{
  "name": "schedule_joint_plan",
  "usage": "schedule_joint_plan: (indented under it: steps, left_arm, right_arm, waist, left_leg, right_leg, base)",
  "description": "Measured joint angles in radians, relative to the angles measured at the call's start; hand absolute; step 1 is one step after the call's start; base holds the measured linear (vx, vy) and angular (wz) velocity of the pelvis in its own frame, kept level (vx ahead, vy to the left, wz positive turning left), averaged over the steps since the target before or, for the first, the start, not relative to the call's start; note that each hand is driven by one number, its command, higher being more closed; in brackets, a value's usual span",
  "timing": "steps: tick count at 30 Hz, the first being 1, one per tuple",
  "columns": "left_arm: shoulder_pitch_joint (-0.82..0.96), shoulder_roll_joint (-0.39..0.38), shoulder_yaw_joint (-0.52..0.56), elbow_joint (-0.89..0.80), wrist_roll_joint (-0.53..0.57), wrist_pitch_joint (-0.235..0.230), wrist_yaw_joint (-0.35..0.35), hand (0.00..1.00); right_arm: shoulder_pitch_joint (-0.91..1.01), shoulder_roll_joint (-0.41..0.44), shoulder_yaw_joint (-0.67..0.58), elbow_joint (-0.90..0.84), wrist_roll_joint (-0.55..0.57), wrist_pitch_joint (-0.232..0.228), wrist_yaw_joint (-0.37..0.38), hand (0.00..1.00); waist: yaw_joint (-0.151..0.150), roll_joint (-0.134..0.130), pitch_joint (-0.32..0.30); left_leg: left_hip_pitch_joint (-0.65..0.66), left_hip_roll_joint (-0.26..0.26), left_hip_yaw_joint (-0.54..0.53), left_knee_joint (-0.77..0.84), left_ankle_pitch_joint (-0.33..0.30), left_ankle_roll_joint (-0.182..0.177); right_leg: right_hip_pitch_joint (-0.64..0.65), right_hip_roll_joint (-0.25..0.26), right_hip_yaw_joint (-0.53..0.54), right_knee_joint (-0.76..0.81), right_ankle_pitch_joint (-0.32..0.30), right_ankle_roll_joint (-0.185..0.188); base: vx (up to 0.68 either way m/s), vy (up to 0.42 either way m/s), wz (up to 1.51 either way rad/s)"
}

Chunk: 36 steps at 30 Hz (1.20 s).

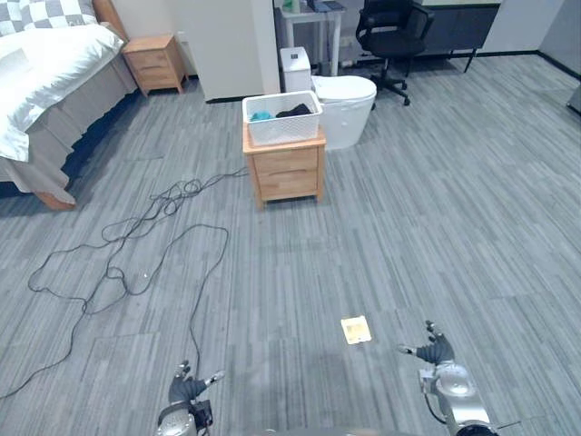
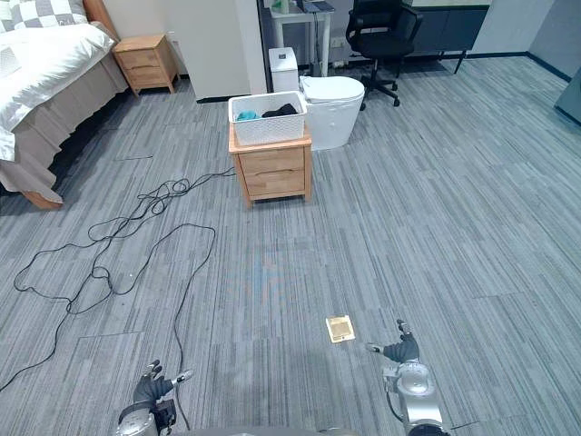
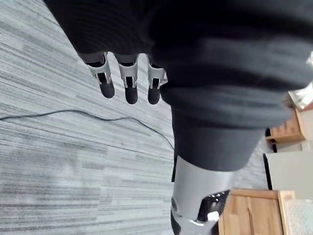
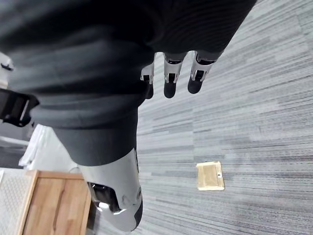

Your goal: Pick up the laundry basket with both hands and put the clothes into the washing machine.

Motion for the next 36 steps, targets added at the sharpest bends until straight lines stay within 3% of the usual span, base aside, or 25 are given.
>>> schedule_joint_plan:
  steps: [15, 21, 24, 28, 31, 33, 36]
  left_arm:
    - [0.029, 0.002, 0.04, 0.024, 0.001, 0.008, -0.02, 0.0]
    - [0.04, 0.002, 0.04, 0.022, -0.001, 0.008, -0.02, 0.0]
    - [0.038, 0.002, 0.04, 0.013, -0.001, 0.008, -0.02, 0.0]
    - [0.039, 0.002, 0.07, -0.036, -0.003, 0.008, -0.02, 0.0]
    - [0.04, 0.004, 0.097, -0.075, -0.005, 0.007, -0.019, 0.0]
    - [0.041, 0.007, 0.103, -0.093, -0.006, 0.007, -0.019, 0.0]
    - [0.037, 0.027, 0.088, -0.098, -0.012, 0.006, -0.019, 0.0]
  right_arm:
    - [-0.005, -0.016, -0.081, 0.049, 0.01, 0.018, 0.0, 0.0]
    - [-0.003, -0.015, -0.113, 0.049, 0.01, 0.018, 0.0, 0.0]
    - [-0.004, -0.015, -0.114, 0.049, 0.01, 0.018, -0.001, 0.0]
    - [-0.033, -0.014, -0.113, 0.049, 0.01, 0.02, -0.002, 0.0]
    - [-0.051, -0.014, -0.102, 0.049, 0.01, 0.02, -0.004, 0.0]
    - [-0.046, -0.015, -0.089, 0.048, 0.01, 0.021, -0.006, 0.0]
    - [-0.03, -0.002, -0.063, 0.047, 0.032, 0.034, -0.004, 0.0]
  waist:
    - [0.002, -0.009, 0.006]
    - [0.002, -0.023, 0.019]
    - [0.003, -0.027, 0.031]
    - [0.007, -0.028, 0.059]
    - [0.01, -0.021, 0.078]
    - [0.01, -0.024, 0.082]
    - [0.0, -0.04, 0.102]
  left_leg:
    - [-0.038, -0.019, -0.004, -0.088, 0.045, 0.045]
    - [-0.068, -0.018, 0.002, -0.083, 0.041, 0.041]
    - [-0.108, -0.014, 0.006, -0.054, 0.033, 0.05]
    - [-0.174, 0.011, 0.036, 0.064, -0.028, 0.06]
    - [-0.201, 0.04, 0.065, 0.17, -0.114, 0.068]
    - [-0.208, 0.043, 0.074, 0.229, -0.167, 0.076]
    - [-0.183, 0.025, 0.049, 0.288, -0.243, 0.103]
  right_leg:
    - [-0.034, 0.005, 0.003, -0.096, 0.065, -0.022]
    - [-0.063, 0.004, 0.006, -0.108, 0.07, -0.014]
    - [-0.086, 0.003, 0.005, -0.103, 0.069, -0.013]
    - [-0.13, 0.01, 0.031, -0.056, 0.051, -0.001]
    - [-0.182, 0.015, 0.061, 0.079, -0.029, 0.012]
    - [-0.242, -0.004, 0.068, 0.244, -0.124, 0.046]
    - [-0.388, -0.063, 0.035, 0.612, -0.186, 0.061]
  base:
    - [-0.09, -0.01, 0.0]
    - [-0.07, 0.001, -0.03]
    - [0.01, 0.003, -0.02]
    - [0.04, 0.013, -0.24]
    - [0.07, 0.041, -0.33]
    - [0.13, 0.09, -0.13]
    - [0.19, 0.084, 0.09]
